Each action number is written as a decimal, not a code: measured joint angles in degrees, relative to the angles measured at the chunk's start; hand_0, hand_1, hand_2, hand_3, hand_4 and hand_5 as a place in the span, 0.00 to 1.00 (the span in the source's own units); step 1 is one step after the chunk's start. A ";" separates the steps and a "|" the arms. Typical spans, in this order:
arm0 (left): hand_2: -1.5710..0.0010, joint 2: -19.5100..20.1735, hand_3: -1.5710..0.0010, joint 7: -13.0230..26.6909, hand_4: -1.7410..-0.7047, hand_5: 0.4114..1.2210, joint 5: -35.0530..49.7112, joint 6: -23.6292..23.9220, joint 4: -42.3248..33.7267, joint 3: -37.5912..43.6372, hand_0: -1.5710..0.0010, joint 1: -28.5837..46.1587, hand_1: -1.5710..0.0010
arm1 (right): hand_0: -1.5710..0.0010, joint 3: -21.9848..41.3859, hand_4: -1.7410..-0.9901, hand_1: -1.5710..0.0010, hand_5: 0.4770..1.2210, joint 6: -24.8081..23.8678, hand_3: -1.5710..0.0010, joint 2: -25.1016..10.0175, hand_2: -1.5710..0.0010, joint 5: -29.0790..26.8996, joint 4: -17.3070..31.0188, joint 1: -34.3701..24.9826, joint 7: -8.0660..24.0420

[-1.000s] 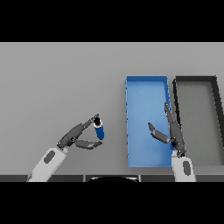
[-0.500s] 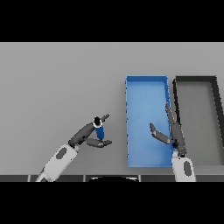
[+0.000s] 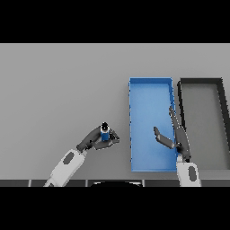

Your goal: Pick up the blue pipe and place it into the blue bin.

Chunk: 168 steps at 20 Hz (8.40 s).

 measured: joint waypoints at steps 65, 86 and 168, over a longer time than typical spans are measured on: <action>0.00 -10.31 0.00 9.19 0.11 1.00 -10.24 -11.83 -14.49 7.25 0.00 -2.34 0.00 | 0.44 18.33 0.37 0.44 0.05 25.63 0.51 -2.65 0.42 -25.50 -6.19 -42.04 33.24; 0.66 -10.19 0.70 3.38 0.52 1.00 -13.92 -15.45 -15.13 9.28 0.62 -1.82 0.65 | 0.00 22.11 0.00 0.00 0.99 19.09 0.01 -0.33 0.00 -24.81 -6.96 -40.28 30.73; 1.00 -9.76 1.00 14.51 0.83 0.02 -16.59 -15.72 -16.96 9.38 1.00 1.92 1.00 | 1.00 52.59 0.96 1.00 0.24 -16.74 1.00 -46.95 1.00 -53.44 15.74 -49.82 42.08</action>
